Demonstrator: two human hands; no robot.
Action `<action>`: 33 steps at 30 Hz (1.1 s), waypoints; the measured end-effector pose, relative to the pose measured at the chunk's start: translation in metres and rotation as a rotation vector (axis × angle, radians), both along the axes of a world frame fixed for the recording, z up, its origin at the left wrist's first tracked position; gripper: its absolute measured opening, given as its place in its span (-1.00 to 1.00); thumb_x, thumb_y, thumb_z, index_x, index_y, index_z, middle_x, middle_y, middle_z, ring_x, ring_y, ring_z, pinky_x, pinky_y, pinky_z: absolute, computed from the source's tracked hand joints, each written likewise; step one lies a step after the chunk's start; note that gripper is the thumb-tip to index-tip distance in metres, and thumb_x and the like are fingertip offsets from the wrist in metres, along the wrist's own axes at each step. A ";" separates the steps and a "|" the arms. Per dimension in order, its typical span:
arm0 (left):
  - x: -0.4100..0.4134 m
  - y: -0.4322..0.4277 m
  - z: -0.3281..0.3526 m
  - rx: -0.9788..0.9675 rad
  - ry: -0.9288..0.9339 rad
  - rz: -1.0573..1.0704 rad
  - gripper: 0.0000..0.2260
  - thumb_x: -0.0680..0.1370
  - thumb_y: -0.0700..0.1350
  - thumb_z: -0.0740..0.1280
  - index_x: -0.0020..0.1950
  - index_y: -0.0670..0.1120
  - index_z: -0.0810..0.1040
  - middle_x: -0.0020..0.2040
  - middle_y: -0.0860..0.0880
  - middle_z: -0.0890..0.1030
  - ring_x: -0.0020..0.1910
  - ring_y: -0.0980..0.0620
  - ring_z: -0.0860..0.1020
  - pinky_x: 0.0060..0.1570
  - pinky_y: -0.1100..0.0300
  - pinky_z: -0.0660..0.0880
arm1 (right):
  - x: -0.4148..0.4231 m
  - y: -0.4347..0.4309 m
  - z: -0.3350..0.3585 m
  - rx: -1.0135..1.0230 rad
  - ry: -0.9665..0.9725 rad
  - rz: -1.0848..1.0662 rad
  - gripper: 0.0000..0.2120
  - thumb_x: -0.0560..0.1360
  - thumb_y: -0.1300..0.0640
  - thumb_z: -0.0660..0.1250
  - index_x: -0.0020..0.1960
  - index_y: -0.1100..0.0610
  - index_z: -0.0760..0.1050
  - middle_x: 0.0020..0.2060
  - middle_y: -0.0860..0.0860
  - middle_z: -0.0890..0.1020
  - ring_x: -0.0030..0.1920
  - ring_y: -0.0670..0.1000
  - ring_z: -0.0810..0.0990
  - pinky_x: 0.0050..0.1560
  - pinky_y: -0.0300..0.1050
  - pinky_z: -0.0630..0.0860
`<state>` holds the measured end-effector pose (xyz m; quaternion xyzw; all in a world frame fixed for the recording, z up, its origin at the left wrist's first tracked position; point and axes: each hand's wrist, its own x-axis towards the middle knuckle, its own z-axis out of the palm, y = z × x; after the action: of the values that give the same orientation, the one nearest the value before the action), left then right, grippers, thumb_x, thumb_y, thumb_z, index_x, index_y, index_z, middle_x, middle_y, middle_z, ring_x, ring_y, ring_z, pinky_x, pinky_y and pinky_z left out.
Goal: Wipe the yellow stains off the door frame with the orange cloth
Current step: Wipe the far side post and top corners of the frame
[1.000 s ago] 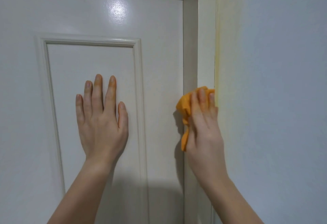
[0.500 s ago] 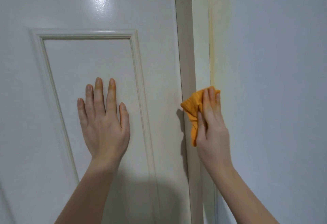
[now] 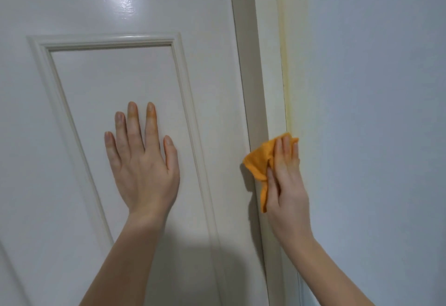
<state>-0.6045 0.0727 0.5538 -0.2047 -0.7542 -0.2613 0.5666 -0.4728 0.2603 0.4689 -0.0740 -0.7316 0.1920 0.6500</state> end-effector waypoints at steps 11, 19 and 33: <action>-0.003 0.002 -0.002 0.014 0.028 0.020 -0.43 0.79 0.04 0.10 0.80 0.06 0.02 0.81 -0.04 0.00 0.79 -0.06 -0.07 0.75 -0.09 -0.19 | 0.005 0.011 -0.025 -0.026 -0.024 0.034 -0.44 0.70 0.34 0.16 0.66 0.22 0.09 0.67 0.02 0.09 0.67 0.03 0.02 0.62 0.13 0.10; -0.006 0.004 -0.004 0.013 0.026 0.025 -0.41 0.79 0.05 0.10 0.80 0.08 -0.02 0.81 -0.03 -0.03 0.79 -0.05 -0.11 0.75 -0.10 -0.19 | -0.014 0.002 -0.022 0.124 -0.044 0.003 -0.46 0.64 0.45 0.12 0.60 0.27 0.17 0.62 0.12 0.15 0.67 0.18 0.00 0.65 0.10 -0.11; -0.010 0.006 -0.007 0.007 0.069 0.054 -0.42 0.79 0.04 0.10 0.80 0.05 0.01 0.81 -0.06 0.01 0.79 -0.09 -0.06 0.75 -0.14 -0.14 | -0.015 -0.007 -0.105 0.097 -0.081 -0.013 -0.45 0.62 0.36 0.10 0.61 0.28 0.14 0.68 0.03 0.05 0.66 0.22 0.02 0.64 0.19 -0.03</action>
<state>-0.6146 0.0789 0.5465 -0.1914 -0.7384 -0.2413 0.6000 -0.4878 0.2534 0.3640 -0.0550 -0.7651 0.1488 0.6240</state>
